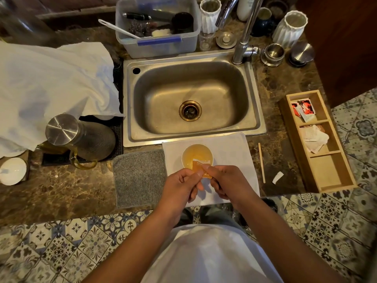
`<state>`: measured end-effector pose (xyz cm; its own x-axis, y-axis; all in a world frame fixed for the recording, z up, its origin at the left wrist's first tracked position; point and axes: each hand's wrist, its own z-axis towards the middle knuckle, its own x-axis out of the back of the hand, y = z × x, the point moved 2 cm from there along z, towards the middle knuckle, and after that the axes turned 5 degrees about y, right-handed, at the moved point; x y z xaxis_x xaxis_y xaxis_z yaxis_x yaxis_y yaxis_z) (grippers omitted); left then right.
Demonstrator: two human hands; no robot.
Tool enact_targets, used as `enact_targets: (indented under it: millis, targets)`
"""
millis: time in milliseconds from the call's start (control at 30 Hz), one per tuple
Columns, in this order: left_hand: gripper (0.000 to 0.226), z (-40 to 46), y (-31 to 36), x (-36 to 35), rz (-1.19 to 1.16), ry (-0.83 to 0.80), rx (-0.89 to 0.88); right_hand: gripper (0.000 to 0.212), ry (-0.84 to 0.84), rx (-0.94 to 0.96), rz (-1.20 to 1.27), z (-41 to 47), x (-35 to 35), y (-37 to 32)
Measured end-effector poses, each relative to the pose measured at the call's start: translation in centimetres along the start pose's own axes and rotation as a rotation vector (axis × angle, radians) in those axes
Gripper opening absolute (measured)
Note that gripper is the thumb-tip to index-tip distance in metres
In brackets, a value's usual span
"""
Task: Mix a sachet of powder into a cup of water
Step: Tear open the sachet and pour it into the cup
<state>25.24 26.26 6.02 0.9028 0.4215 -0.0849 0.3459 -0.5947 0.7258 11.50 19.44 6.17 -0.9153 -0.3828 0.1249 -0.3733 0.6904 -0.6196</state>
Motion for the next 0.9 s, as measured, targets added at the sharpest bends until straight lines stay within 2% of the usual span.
enact_targets:
  millis: [167,367,567,733,800,900]
  targets:
    - [0.022,0.1,0.0,-0.1,-0.03,0.015,0.005,0.049,0.013,0.016,-0.025,0.0,-0.5,0.2]
    - [0.02,0.2,-0.3,-0.1,-0.012,0.049,0.032,0.037,-0.057,0.143,-0.05,0.0,-0.3,0.1]
    - [0.023,-0.1,-0.4,-0.4,0.066,0.038,-0.007,0.034,-0.063,0.144,-0.124,0.3,0.4,0.3]
    - [0.02,-0.3,-0.1,-1.8,0.109,0.003,-0.096,0.024,-0.08,0.221,0.011,0.1,1.9,1.1]
    - [0.021,-0.5,-0.1,-2.9,0.143,-0.026,-0.125,0.02,-0.04,0.241,0.069,-0.1,3.2,1.8]
    - [0.027,-0.2,-0.4,-4.8,0.207,-0.057,-0.141,0.025,0.026,0.233,0.149,-0.5,5.5,3.1]
